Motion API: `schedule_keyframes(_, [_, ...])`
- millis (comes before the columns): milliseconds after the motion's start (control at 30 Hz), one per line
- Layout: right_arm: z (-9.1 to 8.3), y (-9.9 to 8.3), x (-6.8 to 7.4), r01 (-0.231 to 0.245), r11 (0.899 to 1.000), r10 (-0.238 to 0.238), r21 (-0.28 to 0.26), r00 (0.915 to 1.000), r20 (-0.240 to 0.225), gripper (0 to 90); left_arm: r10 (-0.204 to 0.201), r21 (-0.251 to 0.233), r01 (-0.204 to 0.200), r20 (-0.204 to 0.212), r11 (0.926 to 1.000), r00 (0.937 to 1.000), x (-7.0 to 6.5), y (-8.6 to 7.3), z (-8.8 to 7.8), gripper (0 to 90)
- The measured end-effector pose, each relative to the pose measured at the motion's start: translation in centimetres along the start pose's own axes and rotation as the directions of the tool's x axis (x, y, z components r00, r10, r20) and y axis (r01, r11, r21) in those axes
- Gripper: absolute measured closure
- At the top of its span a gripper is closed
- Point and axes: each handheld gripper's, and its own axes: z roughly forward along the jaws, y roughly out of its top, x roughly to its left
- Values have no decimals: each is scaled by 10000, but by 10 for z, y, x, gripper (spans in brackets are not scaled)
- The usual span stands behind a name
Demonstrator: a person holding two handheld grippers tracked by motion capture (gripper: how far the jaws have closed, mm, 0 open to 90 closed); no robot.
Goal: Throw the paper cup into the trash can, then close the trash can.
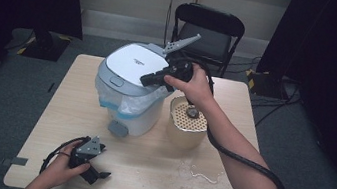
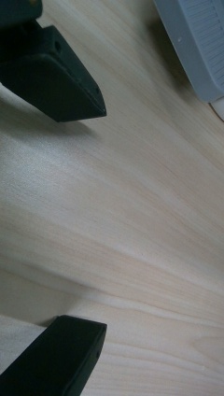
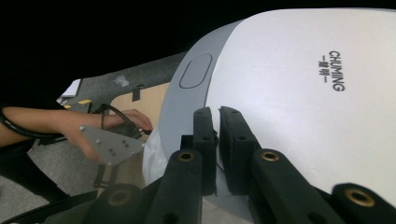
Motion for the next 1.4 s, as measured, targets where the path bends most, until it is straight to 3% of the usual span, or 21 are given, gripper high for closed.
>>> schedule_keyframes(200, [4,4,2,585,9982,-595,141,9948,823,900,-3,-11,3,5,10000,10000,0,0,0,0])
schedule_keyframes(367, [10,7,6,969,9948,-996,305,9891,1083,900,2,-11,-2,-1,10000,10000,0,0,0,0])
schedule_keyframes(600, [14,9,9,1146,9915,-1216,623,9849,1232,900,3,-7,-3,-4,10000,10000,0,0,0,0])
schedule_keyframes(700, [13,8,11,1625,9848,-1690,612,9781,1215,900,0,-12,0,-2,10000,10000,0,0,0,0])
schedule_keyframes(800, [12,6,12,1737,9844,-1761,295,9763,1259,694,2,-12,-2,0,10000,10000,0,0,0,0])
schedule_keyframes(1033, [-2,5,10,1680,9857,-1649,-93,9756,1449,438,-1,-10,1,-3,10000,10000,0,0,0,0])
schedule_keyframes(1100, [-8,4,9,1801,9837,-1778,29,9684,1750,340,8,1,-8,-7,10000,10000,0,0,0,0])
schedule_keyframes(1167, [-12,4,7,1490,9886,-1503,204,9749,1640,260,2,0,-2,1,10000,10000,0,0,0,0])
schedule_keyframes(1200, [-16,3,8,1307,9908,-1349,362,9769,1657,225,3,2,-3,2,10000,10000,0,0,0,0])
schedule_keyframes(1300, [-27,0,8,1304,9912,-1324,227,9722,1929,153,5,1,-5,-5,10000,10000,0,0,0,0])
schedule_keyframes(1400, [-36,-4,8,1366,9906,-1355,85,9697,2033,147,1,-4,-1,-9,10000,10000,0,0,0,0])
